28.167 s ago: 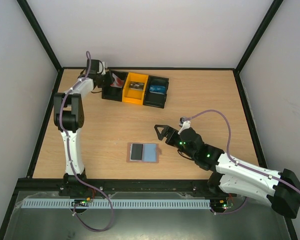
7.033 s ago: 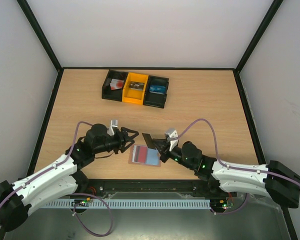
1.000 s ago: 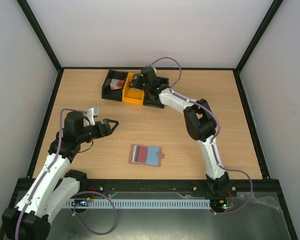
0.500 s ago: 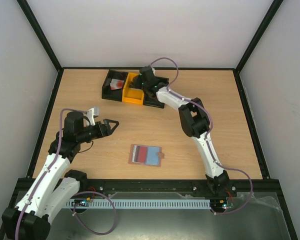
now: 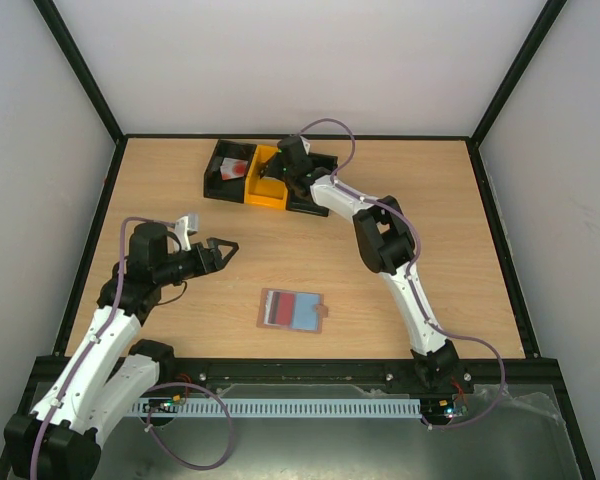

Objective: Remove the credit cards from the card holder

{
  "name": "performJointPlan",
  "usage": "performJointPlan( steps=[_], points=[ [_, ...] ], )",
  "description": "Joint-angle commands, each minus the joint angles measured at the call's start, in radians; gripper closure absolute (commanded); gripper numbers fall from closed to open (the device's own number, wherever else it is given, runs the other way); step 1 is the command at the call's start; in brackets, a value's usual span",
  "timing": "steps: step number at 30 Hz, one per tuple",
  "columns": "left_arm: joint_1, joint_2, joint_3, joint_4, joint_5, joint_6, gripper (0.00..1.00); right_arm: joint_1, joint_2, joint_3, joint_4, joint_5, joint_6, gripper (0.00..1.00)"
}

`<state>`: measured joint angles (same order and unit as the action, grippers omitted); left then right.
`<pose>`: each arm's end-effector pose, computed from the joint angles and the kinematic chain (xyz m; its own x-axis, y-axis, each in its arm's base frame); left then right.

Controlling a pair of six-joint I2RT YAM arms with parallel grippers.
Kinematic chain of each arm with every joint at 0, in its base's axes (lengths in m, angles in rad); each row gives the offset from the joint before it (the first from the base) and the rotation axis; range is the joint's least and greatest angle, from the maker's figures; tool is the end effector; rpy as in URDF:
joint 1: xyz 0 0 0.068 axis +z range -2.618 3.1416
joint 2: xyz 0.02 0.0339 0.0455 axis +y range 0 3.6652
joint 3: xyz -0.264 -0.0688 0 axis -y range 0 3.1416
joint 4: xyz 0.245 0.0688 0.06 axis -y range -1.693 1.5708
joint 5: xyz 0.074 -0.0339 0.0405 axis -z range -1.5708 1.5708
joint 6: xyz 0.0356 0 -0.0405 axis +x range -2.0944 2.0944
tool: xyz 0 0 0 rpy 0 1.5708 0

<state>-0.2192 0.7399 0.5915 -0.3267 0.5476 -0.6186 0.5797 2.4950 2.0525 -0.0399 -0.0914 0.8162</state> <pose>0.1610 -0.0548 0.2669 -0.7335 -0.3438 -0.5864 0.2605 0.6546 -0.7097 0.4791 0.3176 0.1711 -0.7126 0.4006 -0.5760 -0.1372 0.7255 0.6744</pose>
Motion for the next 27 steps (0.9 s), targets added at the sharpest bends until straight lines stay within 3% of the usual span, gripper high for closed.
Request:
performJointPlan(
  steps=[1, 12, 27],
  points=[
    [0.004, 0.0, -0.005, 0.023, 0.015, -0.021, 0.17, -0.006, 0.013, 0.033, 0.025, 0.041, 0.033, 0.98],
    [0.004, -0.008, 0.004, 0.023, 0.009, -0.037, 0.17, -0.006, -0.001, -0.031, 0.11, 0.103, 0.1, 0.98],
    [0.004, -0.002, 0.002, 0.044, 0.018, -0.051, 0.17, -0.002, 0.022, -0.006, 0.088, 0.174, 0.121, 0.98]
  ],
)
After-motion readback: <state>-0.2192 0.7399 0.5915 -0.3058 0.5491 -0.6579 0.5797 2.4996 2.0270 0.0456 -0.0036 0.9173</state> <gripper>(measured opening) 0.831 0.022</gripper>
